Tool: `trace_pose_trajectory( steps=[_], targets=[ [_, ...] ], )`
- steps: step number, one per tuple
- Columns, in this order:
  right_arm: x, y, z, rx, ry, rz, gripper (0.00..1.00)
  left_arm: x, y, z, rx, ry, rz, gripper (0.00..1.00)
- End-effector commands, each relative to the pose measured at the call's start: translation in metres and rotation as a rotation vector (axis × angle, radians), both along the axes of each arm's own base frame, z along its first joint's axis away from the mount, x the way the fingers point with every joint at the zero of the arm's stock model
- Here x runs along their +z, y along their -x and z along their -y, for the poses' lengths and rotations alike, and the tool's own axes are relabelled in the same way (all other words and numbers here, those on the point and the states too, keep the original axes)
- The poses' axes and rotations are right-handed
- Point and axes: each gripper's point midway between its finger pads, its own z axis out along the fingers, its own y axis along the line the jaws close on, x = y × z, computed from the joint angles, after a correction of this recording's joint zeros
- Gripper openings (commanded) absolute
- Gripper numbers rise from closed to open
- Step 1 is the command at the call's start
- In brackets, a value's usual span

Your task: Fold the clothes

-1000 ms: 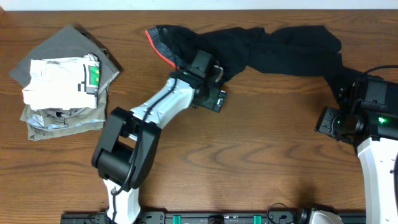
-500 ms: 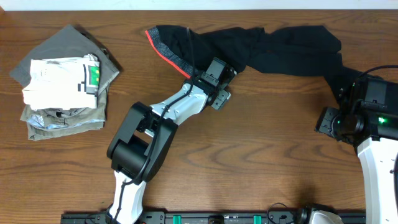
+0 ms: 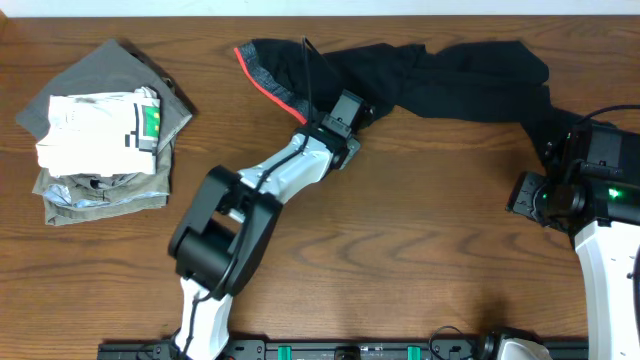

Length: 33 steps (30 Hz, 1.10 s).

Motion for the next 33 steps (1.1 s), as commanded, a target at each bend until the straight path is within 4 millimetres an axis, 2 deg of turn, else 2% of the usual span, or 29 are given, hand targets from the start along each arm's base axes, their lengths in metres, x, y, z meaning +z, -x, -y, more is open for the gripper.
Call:
trace_pose_trajectory(
  steps=[1,6,10,12,14,18,24,30,33],
  targets=[
    [0.003,-0.002,0.004,0.000,0.014,0.009,0.58,0.090,-0.001,-0.006,0.036,0.061,0.145,0.06],
    [0.003,-0.002,0.005,0.000,0.014,0.012,0.58,0.188,0.028,-0.025,0.040,0.143,0.260,0.06],
    [0.003,-0.002,0.005,0.000,0.014,0.012,0.58,0.252,0.052,-0.042,0.042,0.218,0.367,0.06],
    [0.003,-0.002,0.004,0.001,0.014,0.012,0.58,0.275,0.064,-0.050,0.043,0.247,0.409,0.06],
    [0.003,-0.002,0.004,0.001,0.014,0.012,0.58,0.289,0.073,-0.056,0.043,0.265,0.433,0.06],
    [0.003,-0.002,0.005,0.003,0.015,0.012,0.58,0.299,0.091,-0.068,0.053,0.275,0.430,0.06],
    [0.003,-0.003,0.005,0.002,0.019,0.014,0.58,0.301,0.109,-0.080,0.066,0.272,0.405,0.06],
    [0.004,-0.003,0.005,0.002,0.020,0.015,0.58,0.289,0.101,-0.075,0.063,0.248,0.380,0.06],
    [0.003,-0.003,0.005,0.002,0.019,0.014,0.58,0.273,0.086,-0.076,0.064,0.196,0.357,0.06]
  ],
)
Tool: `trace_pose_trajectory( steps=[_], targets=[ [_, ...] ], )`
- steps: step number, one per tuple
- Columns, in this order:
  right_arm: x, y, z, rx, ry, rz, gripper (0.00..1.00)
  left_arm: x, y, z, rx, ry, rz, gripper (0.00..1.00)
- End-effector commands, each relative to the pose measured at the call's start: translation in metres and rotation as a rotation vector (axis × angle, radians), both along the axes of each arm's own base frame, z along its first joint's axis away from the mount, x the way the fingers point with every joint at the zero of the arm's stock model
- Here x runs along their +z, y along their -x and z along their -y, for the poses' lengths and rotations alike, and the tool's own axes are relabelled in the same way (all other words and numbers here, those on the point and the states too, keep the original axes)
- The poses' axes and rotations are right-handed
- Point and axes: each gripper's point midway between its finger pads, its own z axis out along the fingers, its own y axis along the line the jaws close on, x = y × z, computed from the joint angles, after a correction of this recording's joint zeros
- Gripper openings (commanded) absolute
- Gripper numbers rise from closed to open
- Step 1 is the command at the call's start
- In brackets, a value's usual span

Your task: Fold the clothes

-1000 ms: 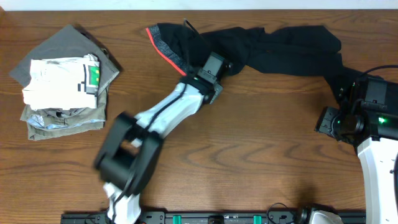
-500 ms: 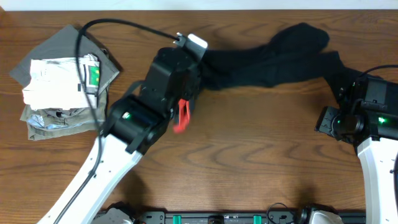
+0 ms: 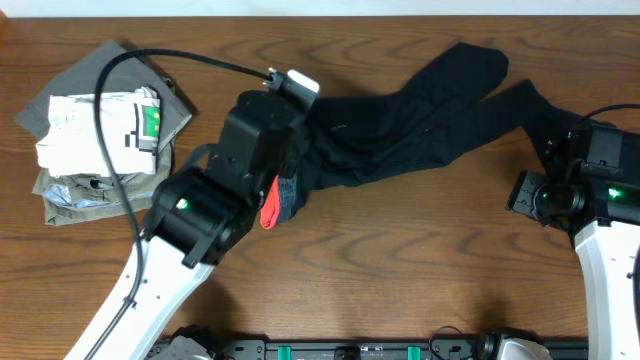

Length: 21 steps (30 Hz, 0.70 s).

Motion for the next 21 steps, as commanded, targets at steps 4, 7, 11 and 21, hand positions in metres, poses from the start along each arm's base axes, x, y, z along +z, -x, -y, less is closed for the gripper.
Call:
trace_pose_trajectory(
  steps=[4,7,11,21],
  targets=[
    [0.003,-0.001,0.005,0.000,0.016,0.005,0.58,-0.027,-0.068,-0.027,0.138,-0.053,0.016,0.06],
    [0.003,0.000,0.005,0.000,0.016,0.004,0.58,-0.033,-0.128,-0.064,0.262,-0.020,0.110,0.06],
    [0.002,0.002,0.004,0.000,0.013,-0.006,0.58,-0.061,-0.186,-0.130,0.474,0.115,0.170,0.56],
    [0.002,0.002,0.004,0.000,0.013,-0.009,0.58,-0.192,-0.114,-0.126,0.456,0.170,-0.449,0.98]
  ],
)
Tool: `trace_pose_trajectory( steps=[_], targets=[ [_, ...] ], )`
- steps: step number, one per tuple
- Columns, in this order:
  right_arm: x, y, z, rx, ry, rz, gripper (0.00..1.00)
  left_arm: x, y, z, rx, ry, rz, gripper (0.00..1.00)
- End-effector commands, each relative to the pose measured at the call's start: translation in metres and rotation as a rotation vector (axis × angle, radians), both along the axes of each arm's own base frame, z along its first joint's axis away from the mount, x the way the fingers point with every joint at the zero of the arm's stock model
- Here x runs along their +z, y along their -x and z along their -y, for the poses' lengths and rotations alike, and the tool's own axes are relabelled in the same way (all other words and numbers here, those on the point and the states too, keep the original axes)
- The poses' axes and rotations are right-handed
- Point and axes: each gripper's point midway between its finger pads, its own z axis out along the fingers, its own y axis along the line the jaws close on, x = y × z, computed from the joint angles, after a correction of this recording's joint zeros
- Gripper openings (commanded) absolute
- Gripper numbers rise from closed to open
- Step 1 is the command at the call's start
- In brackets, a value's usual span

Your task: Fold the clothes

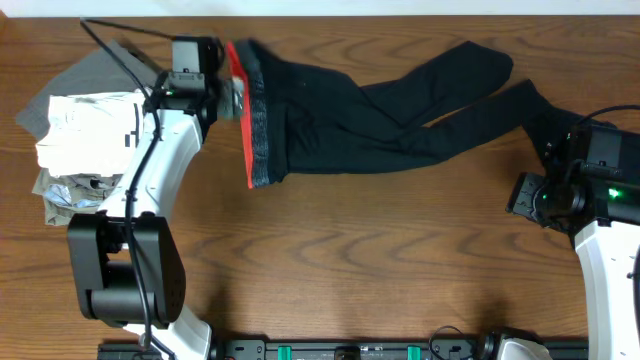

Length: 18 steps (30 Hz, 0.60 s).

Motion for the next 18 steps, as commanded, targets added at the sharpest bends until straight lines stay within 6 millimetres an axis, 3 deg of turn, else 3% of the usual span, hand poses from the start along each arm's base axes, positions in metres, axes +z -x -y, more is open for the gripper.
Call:
trace_pose_trajectory(
  steps=[1,4,6,18],
  targets=[
    [0.003,-0.001,0.005,0.000,0.016,0.008,0.58,-0.005,0.022,0.031,-0.040,0.129,-0.093,0.98],
    [0.003,-0.001,0.005,0.000,0.016,0.008,0.58,-0.018,0.053,0.061,-0.106,0.246,-0.232,0.98],
    [0.003,-0.001,0.005,0.000,0.016,0.008,0.59,-0.023,0.066,0.069,-0.119,0.261,-0.285,0.98],
    [0.003,-0.001,0.005,0.000,0.016,0.007,0.59,-0.079,0.106,0.067,-0.066,0.259,-0.441,0.98]
  ],
)
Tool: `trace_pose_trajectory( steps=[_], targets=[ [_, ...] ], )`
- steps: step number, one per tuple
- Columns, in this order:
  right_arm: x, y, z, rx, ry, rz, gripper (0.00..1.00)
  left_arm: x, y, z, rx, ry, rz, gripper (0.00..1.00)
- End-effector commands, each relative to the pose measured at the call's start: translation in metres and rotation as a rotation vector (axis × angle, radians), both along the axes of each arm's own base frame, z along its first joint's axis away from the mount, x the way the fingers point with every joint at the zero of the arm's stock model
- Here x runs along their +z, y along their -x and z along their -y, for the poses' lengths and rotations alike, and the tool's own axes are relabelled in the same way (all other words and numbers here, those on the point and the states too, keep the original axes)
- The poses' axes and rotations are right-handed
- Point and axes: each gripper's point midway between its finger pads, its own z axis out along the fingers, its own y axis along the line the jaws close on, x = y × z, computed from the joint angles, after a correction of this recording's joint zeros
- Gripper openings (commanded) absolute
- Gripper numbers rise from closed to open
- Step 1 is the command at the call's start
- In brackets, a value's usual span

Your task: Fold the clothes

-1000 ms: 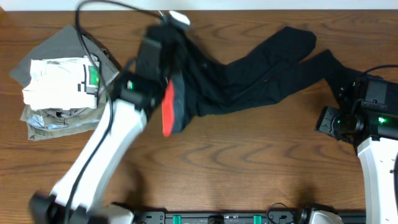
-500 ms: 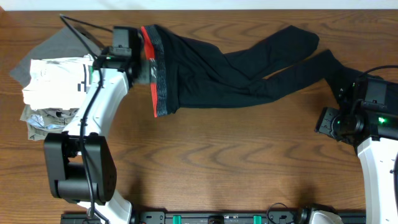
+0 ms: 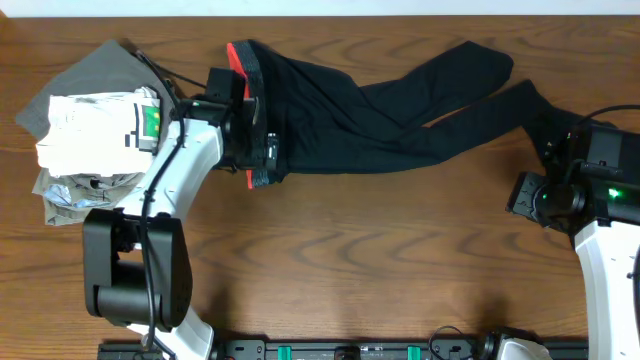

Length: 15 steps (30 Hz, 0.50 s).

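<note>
A pair of black leggings lies spread along the far side of the table, legs running right. Its grey waistband with a red edge is at the left. My left gripper rests low over the lower half of the waistband, its fingers apart and nothing lifted. My right gripper is at the far right, shut on the end of one legging leg. The fingertips of both are hard to make out from above.
A stack of folded clothes sits at the far left: grey pieces with a white patterned one on top, close to my left arm. The right arm's base stands along the right edge.
My left gripper has moved from the waistband's upper left edge to over its lower half. The leggings lie almost as they did. The right arm has not moved.
First the leggings lay bunched along the far edge, with my left gripper at their middle. Then the left gripper held the waistband near the table's middle. Then it held it at the far left, with the leggings stretched flat. Now it rests over the waistband.
</note>
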Motion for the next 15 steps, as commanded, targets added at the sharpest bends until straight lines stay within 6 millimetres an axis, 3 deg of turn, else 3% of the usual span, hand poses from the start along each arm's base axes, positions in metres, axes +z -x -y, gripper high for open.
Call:
trace_pose_trajectory(
  steps=[1,6,13,15],
  targets=[
    [0.003,0.000,0.005,0.000,0.015,0.004,0.59,-0.021,0.011,-0.001,0.019,0.009,-0.054,0.98],
    [0.003,0.000,0.005,0.000,0.015,0.004,0.58,-0.046,0.018,0.001,0.038,0.018,-0.106,0.98],
    [0.002,0.000,0.004,0.000,0.015,0.002,0.59,-0.075,0.030,0.021,0.039,0.132,-0.218,1.00],
    [0.002,0.001,0.004,0.000,0.015,0.000,0.58,-0.078,0.032,0.027,0.043,0.165,-0.239,0.85]
  ],
)
